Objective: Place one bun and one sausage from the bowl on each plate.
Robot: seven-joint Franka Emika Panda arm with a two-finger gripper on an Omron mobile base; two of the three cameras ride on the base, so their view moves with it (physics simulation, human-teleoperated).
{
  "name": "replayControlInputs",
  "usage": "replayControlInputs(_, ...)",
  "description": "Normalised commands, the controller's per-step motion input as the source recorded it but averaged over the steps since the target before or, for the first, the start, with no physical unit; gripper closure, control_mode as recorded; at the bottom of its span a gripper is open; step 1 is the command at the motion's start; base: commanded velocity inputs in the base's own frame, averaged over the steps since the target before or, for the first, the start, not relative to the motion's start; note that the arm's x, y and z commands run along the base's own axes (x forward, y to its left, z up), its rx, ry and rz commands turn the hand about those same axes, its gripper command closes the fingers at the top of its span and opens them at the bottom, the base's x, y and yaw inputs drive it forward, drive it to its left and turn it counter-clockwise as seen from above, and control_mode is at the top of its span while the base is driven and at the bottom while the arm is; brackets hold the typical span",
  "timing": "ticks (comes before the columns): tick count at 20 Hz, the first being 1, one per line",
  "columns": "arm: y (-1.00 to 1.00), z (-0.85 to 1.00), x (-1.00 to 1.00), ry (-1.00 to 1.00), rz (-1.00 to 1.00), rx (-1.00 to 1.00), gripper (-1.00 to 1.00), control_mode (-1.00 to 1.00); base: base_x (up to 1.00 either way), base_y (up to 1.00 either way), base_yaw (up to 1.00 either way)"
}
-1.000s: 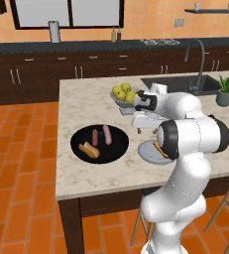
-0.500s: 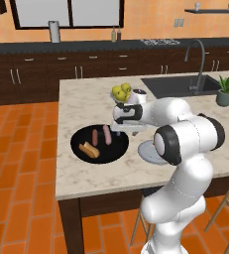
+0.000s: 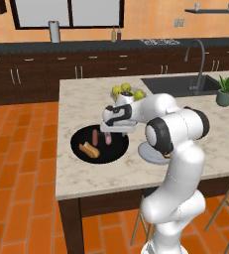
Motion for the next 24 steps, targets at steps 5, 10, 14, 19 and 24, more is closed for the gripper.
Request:
replayControlInputs(5,0.26,-0.17,0.24,0.00,0.00,0.00,-1.00,-1.00,0.00,0.00,0.00)
replayControlInputs(10,0.02,-0.36,0.21,0.00,0.00,0.00,-1.00,-1.00,0.00,0.00,0.00)
replayControlInputs(14,0.02,-0.34,0.14,0.00,0.00,0.00,-1.00,-1.00,0.00,0.00,0.00)
replayControlInputs(19,0.10,-0.25,0.02,0.00,0.00,0.00,-1.00,-1.00,0.00,0.00,0.00)
replayControlInputs(24,0.09,-0.16,0.00,0.00,0.00,0.00,1.00,-1.00,0.00,0.00,0.00)
